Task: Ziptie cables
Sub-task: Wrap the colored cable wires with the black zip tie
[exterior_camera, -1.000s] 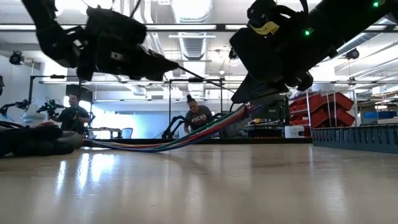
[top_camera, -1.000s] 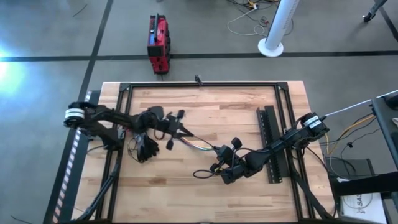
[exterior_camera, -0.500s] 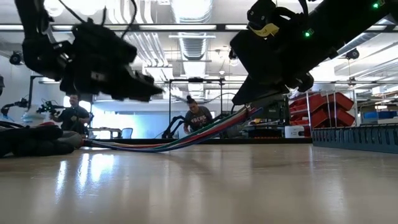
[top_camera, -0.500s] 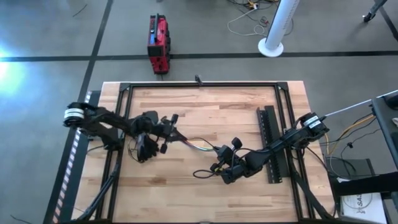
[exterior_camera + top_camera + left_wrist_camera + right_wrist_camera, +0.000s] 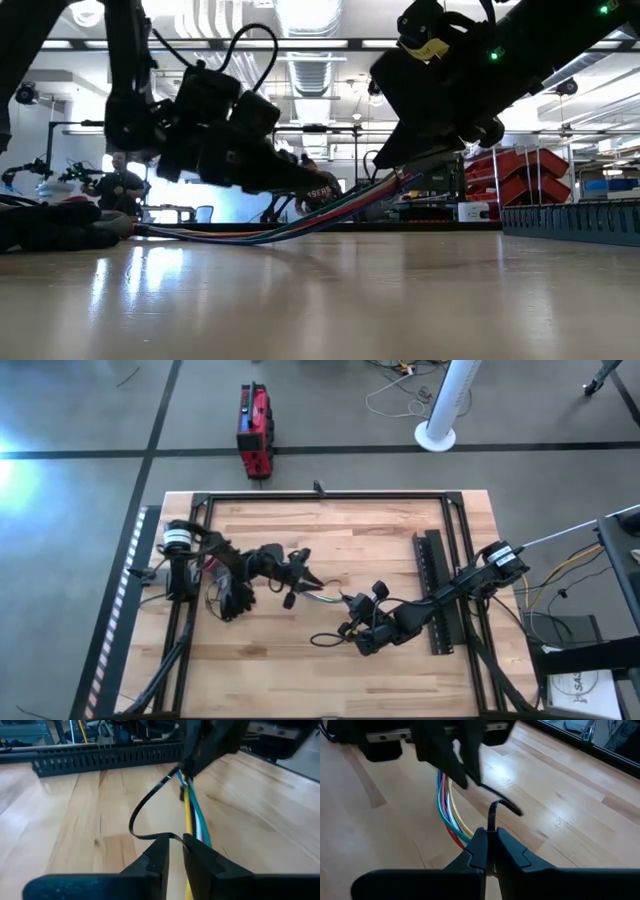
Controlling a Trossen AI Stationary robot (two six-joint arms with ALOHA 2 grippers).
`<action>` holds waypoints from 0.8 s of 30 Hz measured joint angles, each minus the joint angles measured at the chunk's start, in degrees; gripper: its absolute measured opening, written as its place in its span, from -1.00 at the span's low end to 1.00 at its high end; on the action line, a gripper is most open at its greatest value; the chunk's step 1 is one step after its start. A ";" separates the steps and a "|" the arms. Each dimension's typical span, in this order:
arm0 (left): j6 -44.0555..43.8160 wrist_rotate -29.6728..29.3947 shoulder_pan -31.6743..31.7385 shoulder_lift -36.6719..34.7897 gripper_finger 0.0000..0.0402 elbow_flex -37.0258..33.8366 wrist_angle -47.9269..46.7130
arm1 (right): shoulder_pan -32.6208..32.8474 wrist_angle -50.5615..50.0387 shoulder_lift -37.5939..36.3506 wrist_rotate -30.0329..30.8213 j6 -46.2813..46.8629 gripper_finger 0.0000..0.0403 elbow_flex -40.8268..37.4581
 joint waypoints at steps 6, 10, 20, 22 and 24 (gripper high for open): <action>1.63 0.96 0.48 -2.98 -0.57 1.66 -2.01 | 0.00 -0.25 0.00 -0.04 -0.02 -0.99 0.00; 5.77 -4.43 2.26 -10.18 -0.43 0.68 -9.23 | 0.00 -0.36 0.00 -0.02 0.26 -0.99 0.00; 12.98 -7.11 3.73 -34.66 -0.09 -0.82 -31.61 | -0.02 -0.39 0.00 -0.28 0.63 -0.99 0.00; 12.87 -1.90 3.72 -38.23 -0.05 -1.66 -31.71 | -0.02 -0.39 0.00 -0.44 0.78 -0.99 0.00; 11.21 6.37 3.65 -41.05 -0.03 -3.02 -29.20 | -0.02 -0.42 0.00 -0.44 0.85 -0.99 0.00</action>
